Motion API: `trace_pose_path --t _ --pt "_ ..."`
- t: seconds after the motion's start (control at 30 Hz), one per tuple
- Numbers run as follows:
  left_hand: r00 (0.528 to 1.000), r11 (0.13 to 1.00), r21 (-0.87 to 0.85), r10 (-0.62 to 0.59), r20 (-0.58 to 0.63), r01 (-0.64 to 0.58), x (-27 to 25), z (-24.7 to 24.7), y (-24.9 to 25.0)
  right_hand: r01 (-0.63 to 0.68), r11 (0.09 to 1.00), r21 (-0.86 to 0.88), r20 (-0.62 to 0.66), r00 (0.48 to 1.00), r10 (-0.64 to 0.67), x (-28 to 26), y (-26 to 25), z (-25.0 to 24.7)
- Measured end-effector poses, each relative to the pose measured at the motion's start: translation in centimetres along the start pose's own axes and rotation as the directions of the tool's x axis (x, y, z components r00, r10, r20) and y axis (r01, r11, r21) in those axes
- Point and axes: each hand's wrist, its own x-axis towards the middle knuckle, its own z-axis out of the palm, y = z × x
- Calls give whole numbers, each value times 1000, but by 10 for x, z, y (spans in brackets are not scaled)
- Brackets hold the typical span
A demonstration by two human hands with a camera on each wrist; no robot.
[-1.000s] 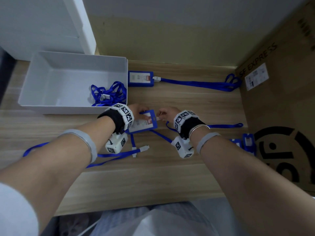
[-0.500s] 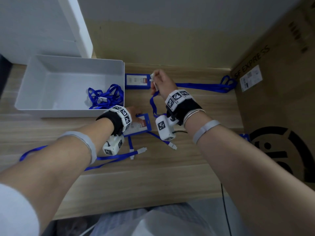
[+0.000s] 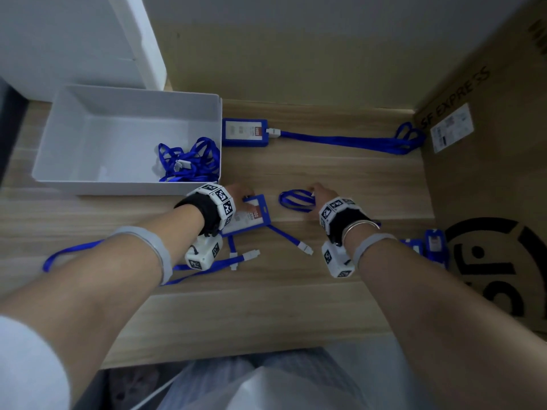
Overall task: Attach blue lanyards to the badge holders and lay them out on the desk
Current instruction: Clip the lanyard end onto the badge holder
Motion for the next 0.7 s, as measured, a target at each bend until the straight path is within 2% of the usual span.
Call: trace_pose_path --t 0.1,0.2,0.33,0.5,0.6,0.7 --pt "1000 1000 -13 4 -13 -4 2 4 -4 18 999 -46 -66 998 -21 0 -2 1" --pt "999 1000 -30 5 -42 -6 4 6 -8 0 981 -193 -28 1000 -6 0 -7 -5" --pt "998 999 -53 0 -57 -3 5 7 -10 -29 982 -188 49 998 39 -5 -17 -7" --pt "999 997 -71 27 -43 -30 1 10 -16 -3 1000 21 -68 998 4 -11 -32 -5" --pt "998 996 -75 37 -47 -40 -3 10 -22 105 981 165 -175 982 -76 -21 -52 -20" --pt "998 996 -73 37 -52 -41 -7 9 -28 260 918 300 -348 926 -149 -30 -84 -44"
